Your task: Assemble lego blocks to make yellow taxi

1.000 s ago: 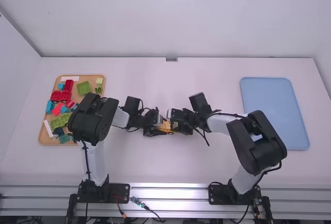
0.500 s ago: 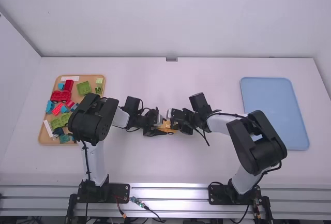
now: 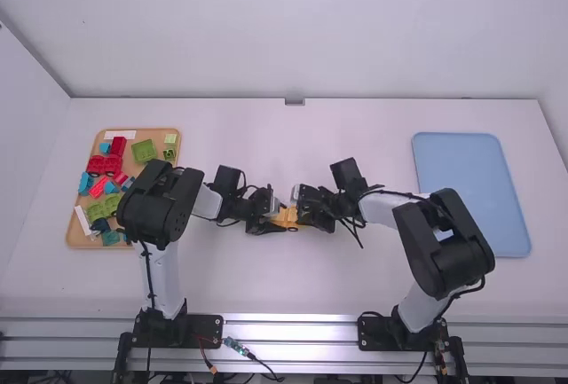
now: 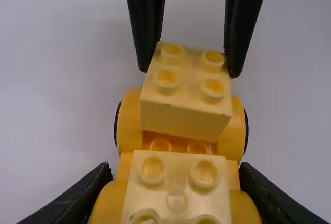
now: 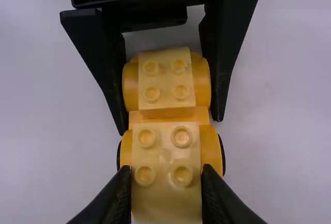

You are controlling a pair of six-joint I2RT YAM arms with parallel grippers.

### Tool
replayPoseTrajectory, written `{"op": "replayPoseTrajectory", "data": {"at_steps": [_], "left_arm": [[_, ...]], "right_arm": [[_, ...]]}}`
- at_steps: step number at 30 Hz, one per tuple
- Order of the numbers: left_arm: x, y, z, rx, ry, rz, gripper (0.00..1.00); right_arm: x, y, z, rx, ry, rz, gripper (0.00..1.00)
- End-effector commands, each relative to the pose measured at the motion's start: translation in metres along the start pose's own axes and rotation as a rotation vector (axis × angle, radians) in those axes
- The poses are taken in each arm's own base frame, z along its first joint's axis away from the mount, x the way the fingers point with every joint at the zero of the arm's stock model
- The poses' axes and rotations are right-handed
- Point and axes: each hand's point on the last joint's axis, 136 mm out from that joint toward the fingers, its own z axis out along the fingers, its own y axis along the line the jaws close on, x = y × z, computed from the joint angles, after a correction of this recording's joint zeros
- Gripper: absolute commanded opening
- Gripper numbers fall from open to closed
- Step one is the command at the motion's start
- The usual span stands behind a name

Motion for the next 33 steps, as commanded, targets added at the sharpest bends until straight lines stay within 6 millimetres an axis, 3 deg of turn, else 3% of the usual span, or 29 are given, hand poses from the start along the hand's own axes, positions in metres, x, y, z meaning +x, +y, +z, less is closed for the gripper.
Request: {"op": "replayPoseTrajectory", "data": {"at_steps": [1, 8, 17, 22, 23, 24, 26, 31, 33], "left_arm": [[0.01, -0.004, 0.003, 0.0, 0.037, -0.023, 0.1], [0.013, -0.011, 0.002, 0.025, 0.042, -0.017, 0.03], [0.013, -0.013, 0.002, 0.032, 0.042, -0.007, 0.03], [0.013, -0.013, 0.002, 0.032, 0.043, -0.008, 0.03], [0.013, -0.013, 0.003, 0.03, 0.041, -0.006, 0.03], [0.013, -0.013, 0.003, 0.03, 0.041, -0.007, 0.03], [0.013, -0.012, 0.002, 0.028, 0.041, -0.004, 0.03], [0.013, -0.012, 0.002, 0.027, 0.043, -0.005, 0.03], [0.013, -0.012, 0.003, 0.026, 0.044, -0.004, 0.03]], "right_arm": [[-0.013, 0.002, 0.002, -0.004, -0.003, -0.04, 0.14], [-0.013, 0.004, 0.005, -0.003, 0.015, -0.044, 0.15], [-0.012, 0.006, 0.005, -0.01, 0.019, -0.04, 0.16], [-0.012, 0.005, 0.005, -0.01, 0.019, -0.038, 0.35], [-0.012, 0.005, 0.005, -0.009, 0.018, -0.04, 0.46], [-0.012, 0.005, 0.005, -0.008, 0.018, -0.04, 0.48], [-0.013, 0.004, 0.005, -0.006, 0.015, -0.043, 0.65], [-0.018, 0.004, 0.005, -0.011, -0.013, -0.054, 0.84], [-0.023, 0.005, 0.004, -0.016, -0.036, -0.064, 0.87]]}}
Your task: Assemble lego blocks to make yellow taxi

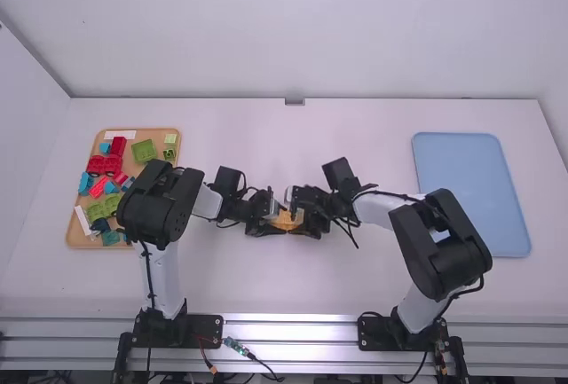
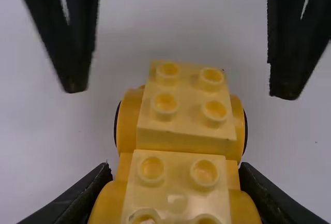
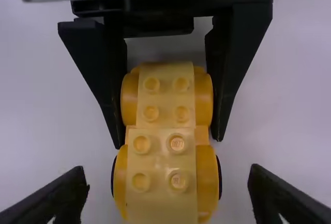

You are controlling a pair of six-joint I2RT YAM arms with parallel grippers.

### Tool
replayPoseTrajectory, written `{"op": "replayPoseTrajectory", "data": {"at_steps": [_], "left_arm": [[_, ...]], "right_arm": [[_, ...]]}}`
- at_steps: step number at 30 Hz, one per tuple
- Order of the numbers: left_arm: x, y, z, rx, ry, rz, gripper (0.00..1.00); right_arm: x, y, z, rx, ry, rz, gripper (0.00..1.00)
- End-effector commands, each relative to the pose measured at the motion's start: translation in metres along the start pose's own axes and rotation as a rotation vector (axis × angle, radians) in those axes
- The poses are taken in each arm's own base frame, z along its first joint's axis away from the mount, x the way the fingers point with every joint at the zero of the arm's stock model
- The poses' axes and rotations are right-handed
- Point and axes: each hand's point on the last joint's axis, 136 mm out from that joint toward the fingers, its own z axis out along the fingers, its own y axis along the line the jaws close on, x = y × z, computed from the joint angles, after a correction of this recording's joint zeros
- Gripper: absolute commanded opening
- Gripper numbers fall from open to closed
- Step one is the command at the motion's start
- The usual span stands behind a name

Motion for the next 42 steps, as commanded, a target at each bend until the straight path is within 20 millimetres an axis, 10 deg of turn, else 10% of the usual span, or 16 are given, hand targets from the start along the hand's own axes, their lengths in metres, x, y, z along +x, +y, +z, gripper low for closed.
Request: {"op": "replayPoseTrajectory", "data": {"at_steps": [1, 9, 11, 12, 13, 42], "left_arm": [[0.013, -0.004, 0.002, -0.003, 0.049, -0.018, 0.03], [0.013, -0.004, 0.002, -0.004, 0.05, -0.017, 0.03], [0.013, -0.004, 0.002, -0.005, 0.05, -0.015, 0.04], [0.013, -0.003, 0.002, -0.006, 0.048, -0.013, 0.04], [0.013, -0.003, 0.002, -0.007, 0.049, -0.012, 0.03], [0.012, -0.001, 0.003, -0.012, 0.047, -0.018, 0.02]], "right_arm": [[-0.015, 0.001, -0.004, -0.014, -0.054, -0.019, 0.87], [-0.045, 0.003, -0.045, -0.055, -0.255, -0.087, 0.79], [-0.043, 0.001, -0.053, -0.049, -0.271, -0.094, 0.4], [-0.042, 0.0, -0.054, -0.049, -0.272, -0.086, 0.06], [-0.039, 0.001, -0.053, -0.052, -0.269, -0.077, 0.0], [0.019, 0.009, 0.025, -0.101, -0.066, 0.122, 0.0]]}}
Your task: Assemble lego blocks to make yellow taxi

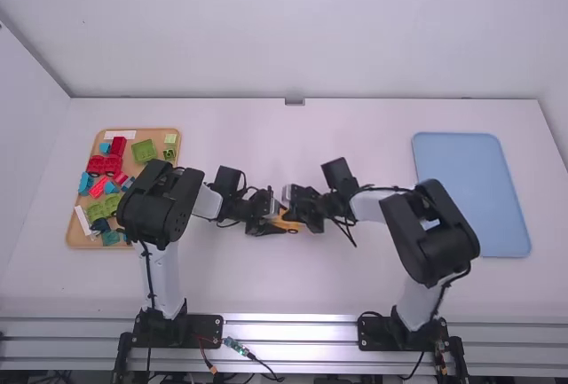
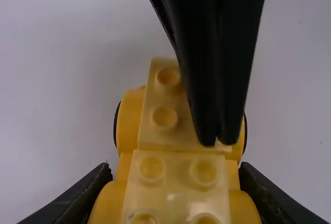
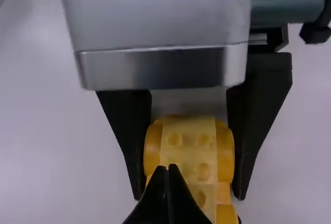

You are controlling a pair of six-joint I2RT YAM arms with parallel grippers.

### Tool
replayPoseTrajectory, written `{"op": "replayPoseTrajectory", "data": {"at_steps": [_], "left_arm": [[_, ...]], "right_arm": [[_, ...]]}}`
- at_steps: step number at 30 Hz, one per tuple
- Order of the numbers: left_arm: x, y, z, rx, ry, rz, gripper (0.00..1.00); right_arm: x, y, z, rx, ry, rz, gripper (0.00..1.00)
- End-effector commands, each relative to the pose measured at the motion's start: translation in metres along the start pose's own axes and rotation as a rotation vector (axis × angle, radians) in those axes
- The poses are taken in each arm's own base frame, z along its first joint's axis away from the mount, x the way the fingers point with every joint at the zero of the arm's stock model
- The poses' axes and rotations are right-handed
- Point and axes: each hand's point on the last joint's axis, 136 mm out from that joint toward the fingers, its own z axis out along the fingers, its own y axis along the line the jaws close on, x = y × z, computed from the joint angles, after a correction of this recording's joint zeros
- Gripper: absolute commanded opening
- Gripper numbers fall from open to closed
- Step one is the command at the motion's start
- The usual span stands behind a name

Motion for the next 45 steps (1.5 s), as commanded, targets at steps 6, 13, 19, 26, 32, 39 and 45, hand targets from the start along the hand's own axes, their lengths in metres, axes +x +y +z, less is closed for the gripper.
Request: {"op": "replayPoseTrajectory", "data": {"at_steps": [6, 13, 19, 26, 32, 39, 45], "left_arm": [[0.012, -0.004, 0.003, -0.003, 0.043, -0.017, 0.02], [0.011, -0.003, 0.002, -0.005, 0.042, -0.018, 0.02], [0.011, -0.003, 0.002, -0.007, 0.041, -0.014, 0.02], [0.011, -0.003, 0.002, -0.007, 0.041, -0.014, 0.02], [0.011, -0.003, 0.002, -0.007, 0.041, -0.015, 0.02], [0.011, -0.003, 0.003, -0.005, 0.042, -0.016, 0.02], [0.011, -0.003, 0.003, -0.006, 0.042, -0.015, 0.02]], "right_arm": [[0.049, 0.005, 0.004, -0.01, 0.108, 0.13, 0.0], [0.033, 0.008, -0.008, -0.058, -0.015, 0.086, 0.0], [0.024, 0.017, -0.009, -0.101, -0.087, 0.045, 0.0], [0.03, 0.006, -0.004, -0.05, -0.036, 0.105, 0.0], [0.042, -0.002, 0.014, -0.016, 0.009, 0.14, 0.0], [0.048, -0.004, 0.012, -0.017, -0.007, 0.159, 0.0], [0.036, -0.003, 0.001, -0.056, -0.109, 0.128, 0.0]]}}
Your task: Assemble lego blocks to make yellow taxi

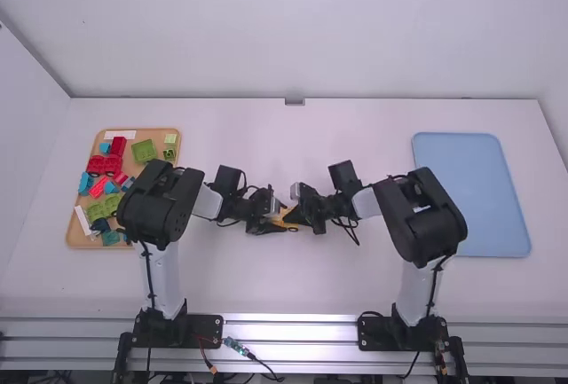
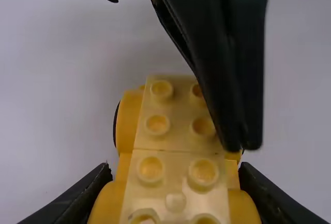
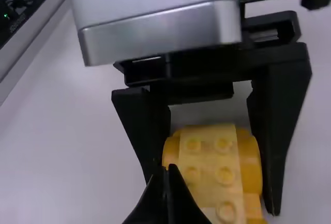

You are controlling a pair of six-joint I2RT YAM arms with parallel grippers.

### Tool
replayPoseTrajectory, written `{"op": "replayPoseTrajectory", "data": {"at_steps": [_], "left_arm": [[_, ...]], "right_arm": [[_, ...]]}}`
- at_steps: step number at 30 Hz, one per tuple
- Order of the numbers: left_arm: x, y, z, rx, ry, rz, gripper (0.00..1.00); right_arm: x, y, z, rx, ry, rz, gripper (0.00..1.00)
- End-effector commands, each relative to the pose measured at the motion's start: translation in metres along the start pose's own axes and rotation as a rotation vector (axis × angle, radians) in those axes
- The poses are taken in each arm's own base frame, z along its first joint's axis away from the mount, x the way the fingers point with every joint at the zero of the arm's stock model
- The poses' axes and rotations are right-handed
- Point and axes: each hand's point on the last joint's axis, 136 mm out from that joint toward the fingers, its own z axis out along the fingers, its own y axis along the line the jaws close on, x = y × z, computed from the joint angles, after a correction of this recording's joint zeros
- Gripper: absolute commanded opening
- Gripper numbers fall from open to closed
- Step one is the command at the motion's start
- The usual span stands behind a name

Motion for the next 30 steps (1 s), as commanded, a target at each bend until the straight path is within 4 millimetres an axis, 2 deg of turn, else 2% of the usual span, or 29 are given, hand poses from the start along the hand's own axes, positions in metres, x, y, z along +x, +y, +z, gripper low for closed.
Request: {"op": "replayPoseTrajectory", "data": {"at_steps": [1, 7, 11, 14, 20, 24, 27, 30], "left_arm": [[0.011, -0.006, 0.002, 0.006, 0.036, -0.013, 0.02], [0.011, -0.006, 0.002, 0.007, 0.037, -0.014, 0.02], [0.011, -0.006, 0.002, 0.006, 0.036, -0.013, 0.02], [0.011, -0.006, 0.002, 0.005, 0.036, -0.012, 0.02], [0.011, -0.006, 0.002, 0.004, 0.035, -0.01, 0.02], [0.011, -0.006, 0.002, 0.005, 0.036, -0.012, 0.02], [0.011, -0.006, 0.002, 0.005, 0.036, -0.012, 0.02], [0.011, -0.006, 0.002, 0.004, 0.036, -0.011, 0.02]], "right_arm": [[0.026, -0.006, -0.004, 0.032, 0.04, 0.035, 0.0], [-0.01, -0.003, -0.021, -0.006, -0.089, -0.033, 0.0], [-0.02, 0.001, -0.025, -0.001, -0.085, -0.051, 0.0], [-0.013, -0.004, -0.027, 0.054, 0.0, -0.032, 0.0], [0.011, -0.008, -0.012, 0.121, 0.178, -0.003, 0.0], [0.015, -0.005, -0.004, 0.126, 0.209, -0.018, 0.0], [0.023, -0.011, -0.006, 0.18, 0.232, 0.019, 0.0], [0.028, -0.007, -0.006, 0.182, 0.233, 0.019, 0.0]]}}
